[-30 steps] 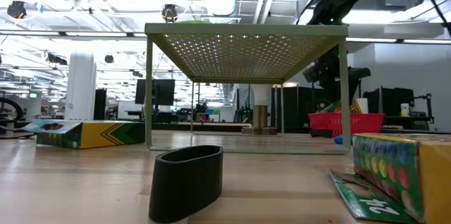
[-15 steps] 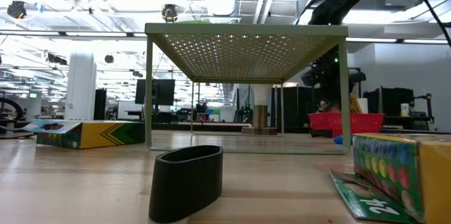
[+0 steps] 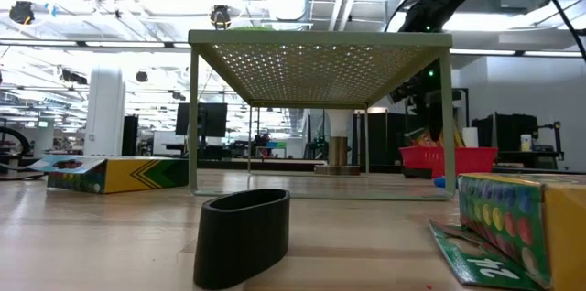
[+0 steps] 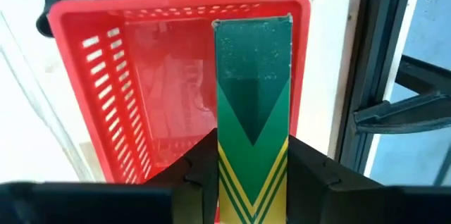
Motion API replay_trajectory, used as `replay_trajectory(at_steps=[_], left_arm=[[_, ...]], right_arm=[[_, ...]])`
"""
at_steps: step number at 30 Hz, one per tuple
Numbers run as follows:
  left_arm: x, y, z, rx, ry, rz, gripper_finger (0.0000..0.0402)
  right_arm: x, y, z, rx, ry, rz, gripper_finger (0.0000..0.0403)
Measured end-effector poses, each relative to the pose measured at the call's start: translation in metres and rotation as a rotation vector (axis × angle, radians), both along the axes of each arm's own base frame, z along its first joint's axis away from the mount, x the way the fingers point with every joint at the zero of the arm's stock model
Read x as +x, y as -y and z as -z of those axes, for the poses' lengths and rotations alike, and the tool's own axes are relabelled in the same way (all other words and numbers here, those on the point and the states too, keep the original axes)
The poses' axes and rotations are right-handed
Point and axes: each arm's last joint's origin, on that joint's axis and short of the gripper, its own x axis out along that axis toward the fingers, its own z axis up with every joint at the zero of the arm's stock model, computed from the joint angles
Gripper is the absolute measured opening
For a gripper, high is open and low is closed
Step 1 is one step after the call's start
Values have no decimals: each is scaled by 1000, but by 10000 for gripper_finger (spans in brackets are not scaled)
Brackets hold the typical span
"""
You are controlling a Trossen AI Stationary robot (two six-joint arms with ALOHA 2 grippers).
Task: Pick & Place Office Desk Supplies
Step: Put the top left yellow crayon box into the red bin, then put the top yellow crayon box into the red bin
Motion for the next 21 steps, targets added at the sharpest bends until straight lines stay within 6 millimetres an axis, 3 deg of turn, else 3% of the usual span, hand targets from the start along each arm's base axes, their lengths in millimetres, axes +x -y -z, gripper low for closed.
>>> replay_trajectory(at_steps=[21], left_arm=[[0,0,0,-4,1,-1,195]], right_arm=[[-7,9,0,17,69,85,151]])
